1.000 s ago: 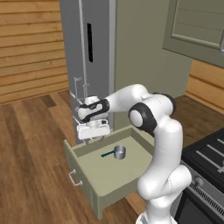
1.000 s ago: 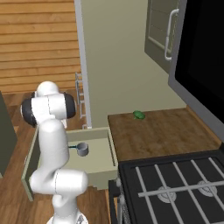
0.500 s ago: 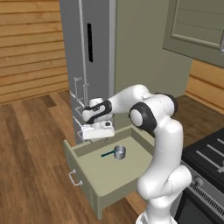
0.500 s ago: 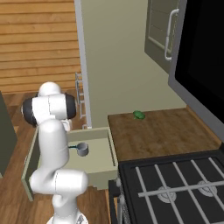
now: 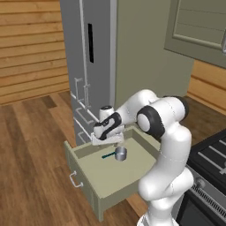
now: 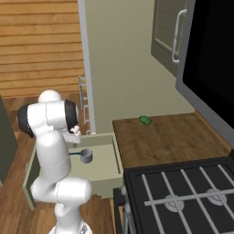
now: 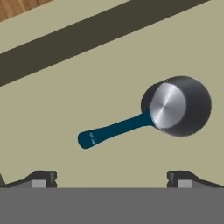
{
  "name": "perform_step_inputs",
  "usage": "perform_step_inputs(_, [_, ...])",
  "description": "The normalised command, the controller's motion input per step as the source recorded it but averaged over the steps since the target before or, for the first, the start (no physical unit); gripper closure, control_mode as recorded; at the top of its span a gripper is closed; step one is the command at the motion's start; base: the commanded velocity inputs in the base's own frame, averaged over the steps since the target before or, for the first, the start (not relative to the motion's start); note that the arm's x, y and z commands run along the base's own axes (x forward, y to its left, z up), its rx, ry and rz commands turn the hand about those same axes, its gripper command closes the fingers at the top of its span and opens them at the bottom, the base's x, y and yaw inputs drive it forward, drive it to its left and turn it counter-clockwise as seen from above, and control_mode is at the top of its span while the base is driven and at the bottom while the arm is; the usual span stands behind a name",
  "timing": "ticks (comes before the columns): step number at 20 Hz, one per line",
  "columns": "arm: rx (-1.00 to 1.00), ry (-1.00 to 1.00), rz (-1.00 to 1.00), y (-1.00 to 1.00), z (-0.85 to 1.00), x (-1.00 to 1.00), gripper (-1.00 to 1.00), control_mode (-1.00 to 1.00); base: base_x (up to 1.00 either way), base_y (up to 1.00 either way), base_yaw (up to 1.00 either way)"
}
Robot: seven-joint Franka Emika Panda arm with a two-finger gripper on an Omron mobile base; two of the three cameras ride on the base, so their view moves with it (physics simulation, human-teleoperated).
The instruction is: Pick the measuring cup from the drawer and place it on the counter.
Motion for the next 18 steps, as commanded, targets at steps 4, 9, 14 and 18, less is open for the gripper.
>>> perform_step_inputs(4, [0.0,-0.02,0.0,0.0,-0.58,0.09,-1.0,-1.0,0.0,0.0,0.0])
perform_step_inputs(9, [0.0,0.0,-0.02,0.01,-0.19,0.2,-1.0,-1.0,0.0,0.0,0.0])
perform_step_inputs(14, [-0.04,0.0,-0.11,0.13,-0.01,0.4,-1.0,-1.0,0.0,0.0,0.0])
perform_step_inputs(18, [-0.04,0.0,-0.13,0.19,-0.1,0.39,-1.0,-1.0,0.0,0.0,0.0])
